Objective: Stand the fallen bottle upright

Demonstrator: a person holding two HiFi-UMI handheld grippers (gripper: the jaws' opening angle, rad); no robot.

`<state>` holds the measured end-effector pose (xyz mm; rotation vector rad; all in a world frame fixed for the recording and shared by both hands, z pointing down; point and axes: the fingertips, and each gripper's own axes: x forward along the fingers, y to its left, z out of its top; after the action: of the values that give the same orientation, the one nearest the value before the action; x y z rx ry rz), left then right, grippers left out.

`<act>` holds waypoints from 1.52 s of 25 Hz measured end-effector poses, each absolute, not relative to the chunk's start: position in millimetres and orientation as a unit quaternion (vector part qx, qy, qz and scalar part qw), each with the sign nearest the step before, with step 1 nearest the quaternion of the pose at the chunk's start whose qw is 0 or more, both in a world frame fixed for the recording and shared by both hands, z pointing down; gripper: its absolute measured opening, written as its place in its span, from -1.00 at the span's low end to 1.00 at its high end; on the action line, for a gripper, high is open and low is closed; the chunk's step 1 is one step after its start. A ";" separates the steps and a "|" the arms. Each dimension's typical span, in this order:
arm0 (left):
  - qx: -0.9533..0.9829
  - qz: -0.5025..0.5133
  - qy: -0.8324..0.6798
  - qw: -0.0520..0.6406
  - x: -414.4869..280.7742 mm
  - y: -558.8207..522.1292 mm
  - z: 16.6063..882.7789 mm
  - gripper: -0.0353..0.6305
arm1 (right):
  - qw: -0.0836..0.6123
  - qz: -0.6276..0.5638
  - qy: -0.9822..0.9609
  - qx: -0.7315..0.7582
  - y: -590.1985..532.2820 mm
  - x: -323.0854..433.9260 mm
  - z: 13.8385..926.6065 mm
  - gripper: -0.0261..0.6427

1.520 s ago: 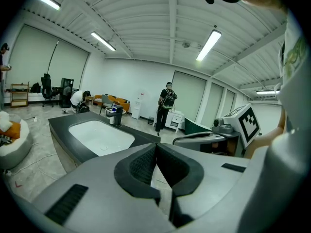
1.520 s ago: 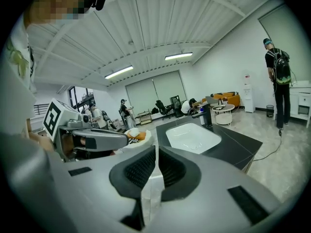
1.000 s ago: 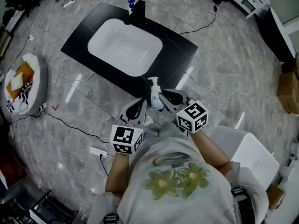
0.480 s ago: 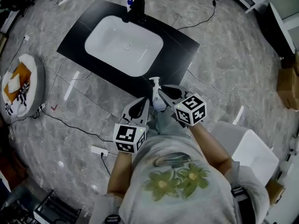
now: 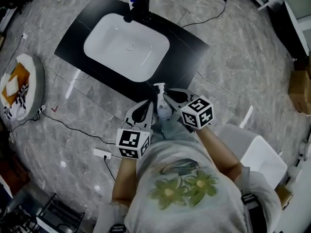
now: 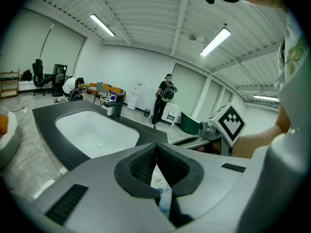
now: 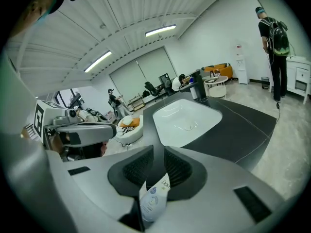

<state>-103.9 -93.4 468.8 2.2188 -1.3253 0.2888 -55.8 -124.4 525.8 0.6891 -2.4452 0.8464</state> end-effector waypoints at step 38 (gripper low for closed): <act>0.794 0.116 -0.504 0.320 -110.2 -137.3 524.8 -0.84 | 0.281 0.473 -0.805 0.225 -166.6 -58.1 636.0 -0.43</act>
<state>-110.2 -137.3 524.8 2.0856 -1.3255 0.3050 -58.1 -166.6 636.0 0.6036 -2.1566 1.2666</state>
